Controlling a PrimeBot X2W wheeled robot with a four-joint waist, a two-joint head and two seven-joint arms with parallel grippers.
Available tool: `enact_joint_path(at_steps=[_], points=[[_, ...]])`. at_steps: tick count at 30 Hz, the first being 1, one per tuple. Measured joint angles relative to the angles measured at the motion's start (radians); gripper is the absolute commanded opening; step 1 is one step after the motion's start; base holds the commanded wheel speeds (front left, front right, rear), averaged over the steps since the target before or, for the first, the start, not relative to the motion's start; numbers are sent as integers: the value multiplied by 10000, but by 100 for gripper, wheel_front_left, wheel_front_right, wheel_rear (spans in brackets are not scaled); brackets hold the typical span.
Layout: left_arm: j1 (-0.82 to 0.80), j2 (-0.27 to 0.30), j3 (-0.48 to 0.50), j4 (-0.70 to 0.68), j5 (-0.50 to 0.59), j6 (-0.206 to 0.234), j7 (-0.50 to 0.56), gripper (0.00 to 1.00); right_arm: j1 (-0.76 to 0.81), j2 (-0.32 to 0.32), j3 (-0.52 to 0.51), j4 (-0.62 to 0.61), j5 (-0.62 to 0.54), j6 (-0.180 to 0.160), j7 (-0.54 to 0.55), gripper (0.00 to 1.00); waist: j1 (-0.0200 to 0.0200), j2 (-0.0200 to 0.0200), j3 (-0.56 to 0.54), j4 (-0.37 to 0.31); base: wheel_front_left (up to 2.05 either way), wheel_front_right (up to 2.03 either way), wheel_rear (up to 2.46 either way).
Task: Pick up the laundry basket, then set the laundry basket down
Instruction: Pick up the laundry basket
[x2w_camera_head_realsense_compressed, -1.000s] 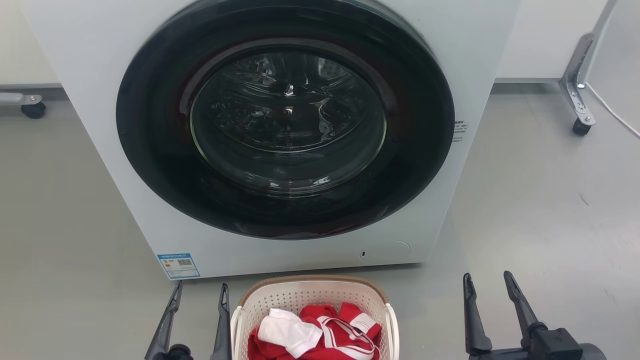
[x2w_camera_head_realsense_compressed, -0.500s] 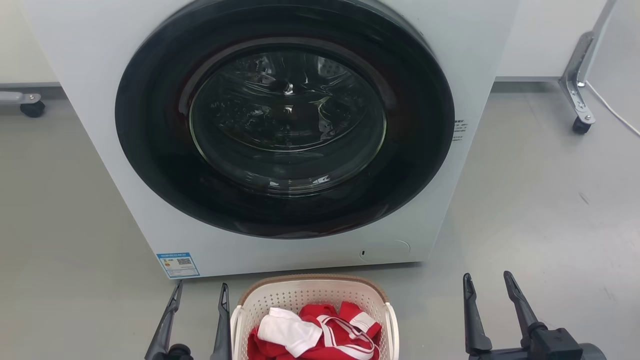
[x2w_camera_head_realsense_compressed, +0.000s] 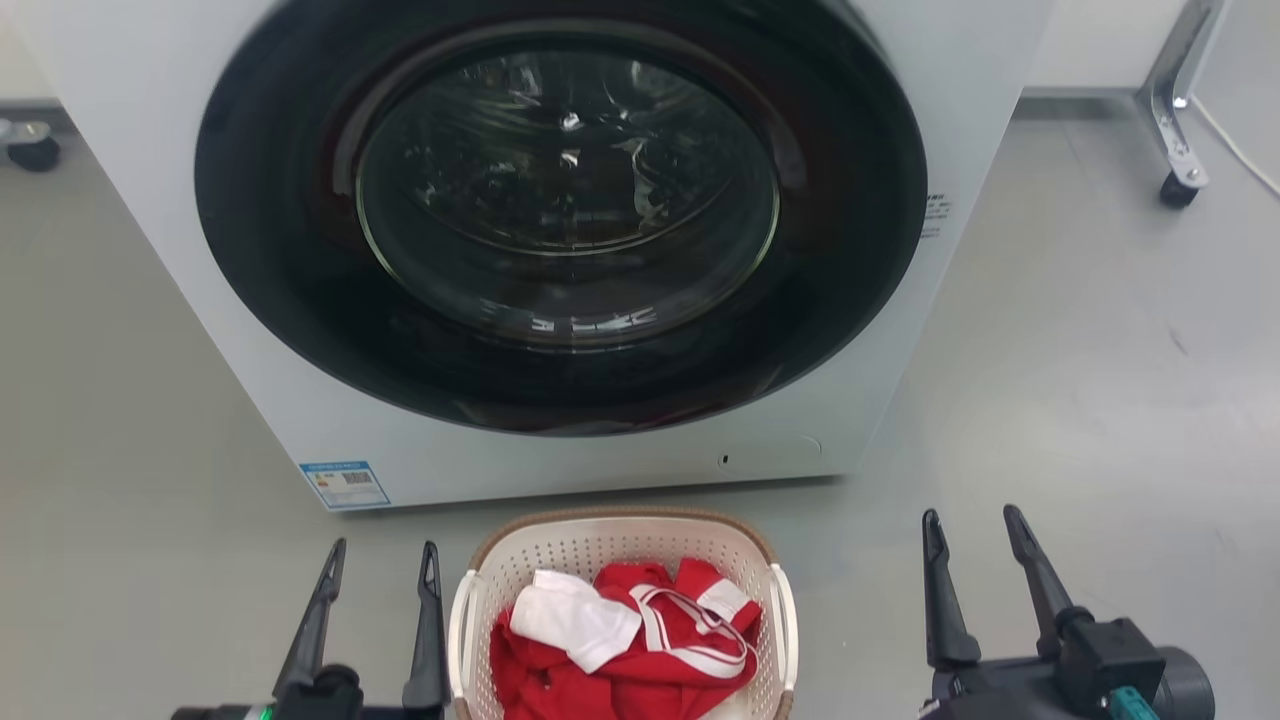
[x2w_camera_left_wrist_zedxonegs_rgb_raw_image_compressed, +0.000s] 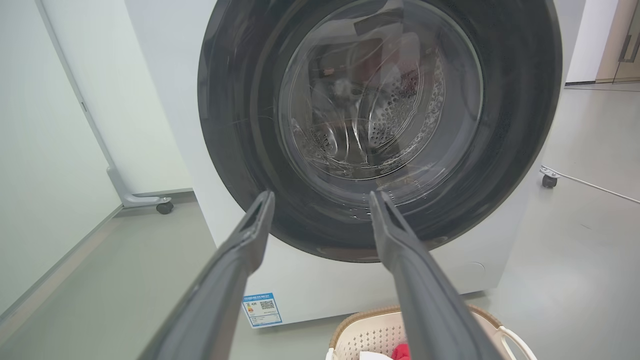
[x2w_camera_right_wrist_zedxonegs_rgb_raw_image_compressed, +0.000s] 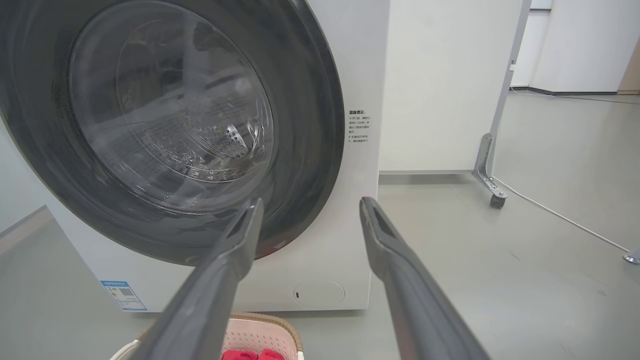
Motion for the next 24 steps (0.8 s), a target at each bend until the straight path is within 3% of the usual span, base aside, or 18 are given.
enact_joint_path(at_steps=[15,24], points=[[-2305,-59,-94,1283,-318,-107,0,100,-2171,-171,-460,1177,249,529,-13,100,2,1,1958,24,0,0,0],[-3671,-125,-115,2895,-612,-201,0,100,-3451,-209,-667,2362,468,585,-13,100,3,2,3273,141,0,0,0]])
